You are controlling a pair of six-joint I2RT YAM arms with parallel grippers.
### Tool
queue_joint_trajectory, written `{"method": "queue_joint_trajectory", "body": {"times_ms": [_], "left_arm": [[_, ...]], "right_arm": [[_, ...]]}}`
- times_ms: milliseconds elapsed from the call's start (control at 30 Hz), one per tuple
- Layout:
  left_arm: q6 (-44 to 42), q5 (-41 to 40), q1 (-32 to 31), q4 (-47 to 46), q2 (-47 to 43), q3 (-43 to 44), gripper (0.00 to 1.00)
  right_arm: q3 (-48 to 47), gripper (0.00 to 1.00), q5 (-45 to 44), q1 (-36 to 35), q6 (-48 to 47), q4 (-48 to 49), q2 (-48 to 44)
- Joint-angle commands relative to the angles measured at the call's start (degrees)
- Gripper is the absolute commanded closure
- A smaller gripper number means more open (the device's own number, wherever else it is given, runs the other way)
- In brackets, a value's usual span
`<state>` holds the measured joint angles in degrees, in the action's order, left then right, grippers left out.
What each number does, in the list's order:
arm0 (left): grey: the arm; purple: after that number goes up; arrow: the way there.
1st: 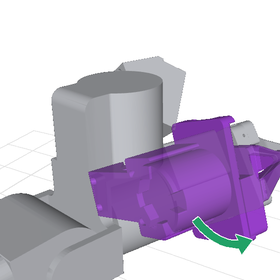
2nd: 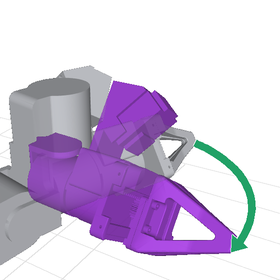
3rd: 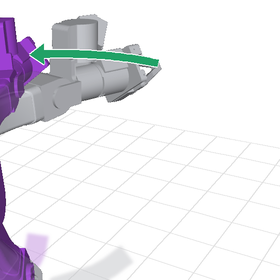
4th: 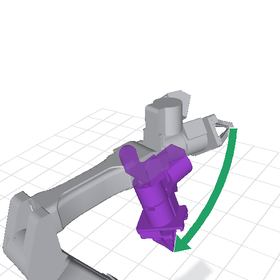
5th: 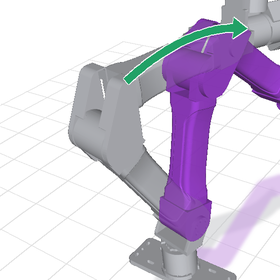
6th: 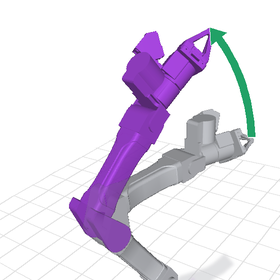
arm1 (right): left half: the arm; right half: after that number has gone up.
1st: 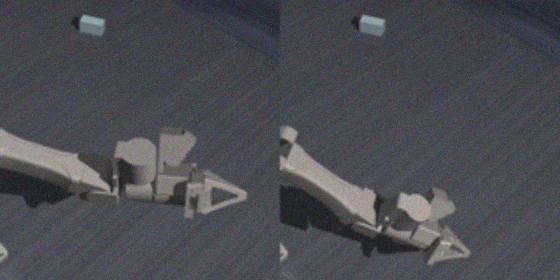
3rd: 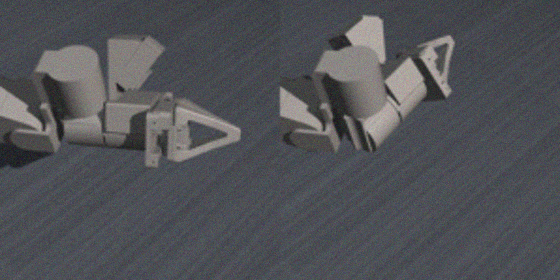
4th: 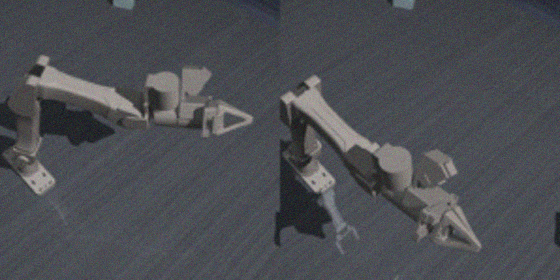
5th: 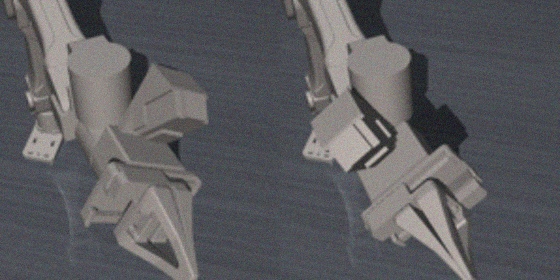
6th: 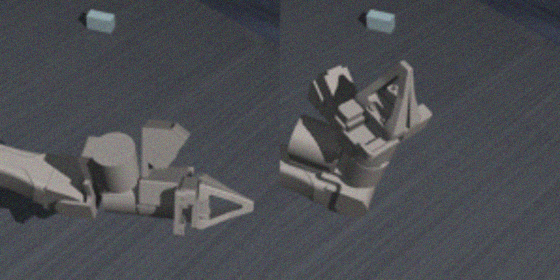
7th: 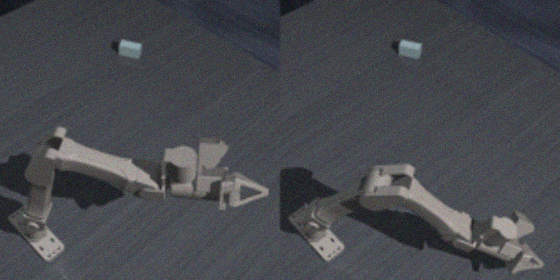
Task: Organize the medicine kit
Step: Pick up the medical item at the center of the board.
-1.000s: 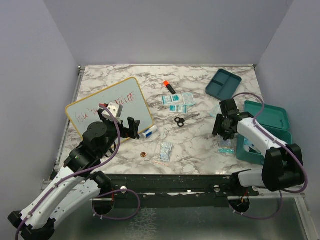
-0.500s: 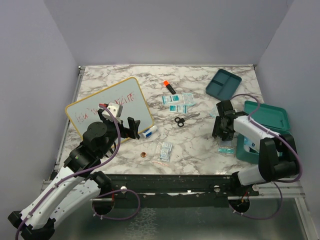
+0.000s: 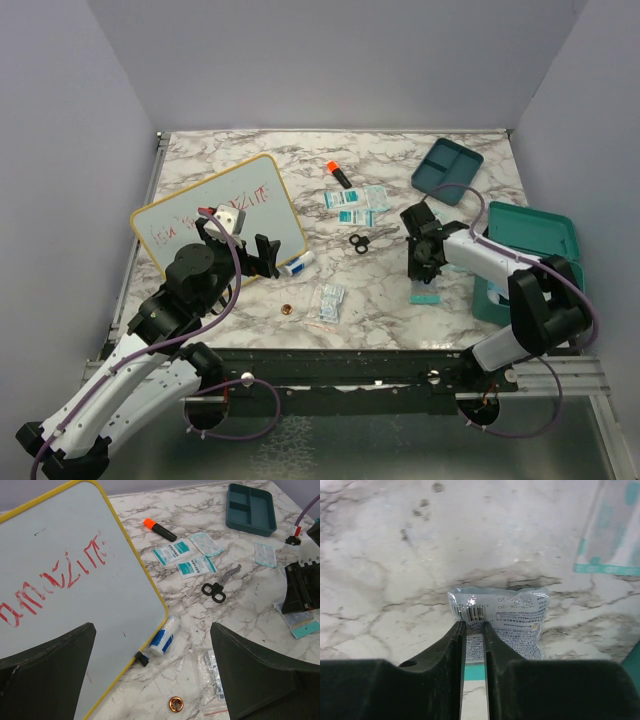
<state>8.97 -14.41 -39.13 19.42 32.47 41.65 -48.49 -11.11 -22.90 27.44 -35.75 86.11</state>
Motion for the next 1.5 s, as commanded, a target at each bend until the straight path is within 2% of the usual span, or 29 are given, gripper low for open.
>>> {"method": "queue_joint_trajectory", "body": {"times_ms": [0,267,633,967,1133,1467], "left_arm": [[-0.3,-0.5,-0.3,0.0,-0.4,-0.8,0.01],[-0.2,-0.6,-0.3,0.0,-0.7,-0.8,0.01],[-0.3,-0.6,-0.3,0.0,-0.7,-0.9,0.01],[-0.2,-0.4,-0.3,0.0,-0.7,-0.8,0.01],[-0.3,-0.4,-0.3,0.0,-0.7,-0.9,0.01],[-0.1,0.4,-0.3,0.0,-0.4,-0.8,0.01]], "right_arm": [[-3.0,0.79,-0.5,-4.7,2.6,-1.1,3.1],[-5.2,0.99,-2.3,-9.4,3.9,-0.9,5.1],[-8.7,0.99,-3.4,-9.8,4.4,-4.9,0.8],[-7.3,0.99,-3.0,-9.8,5.3,-5.4,-1.4],[-8.9,0.99,-6.4,-9.8,5.7,-7.4,-3.4],[-17.8,1.00,-19.6,-9.8,6.1,-15.7,-5.5]]}}
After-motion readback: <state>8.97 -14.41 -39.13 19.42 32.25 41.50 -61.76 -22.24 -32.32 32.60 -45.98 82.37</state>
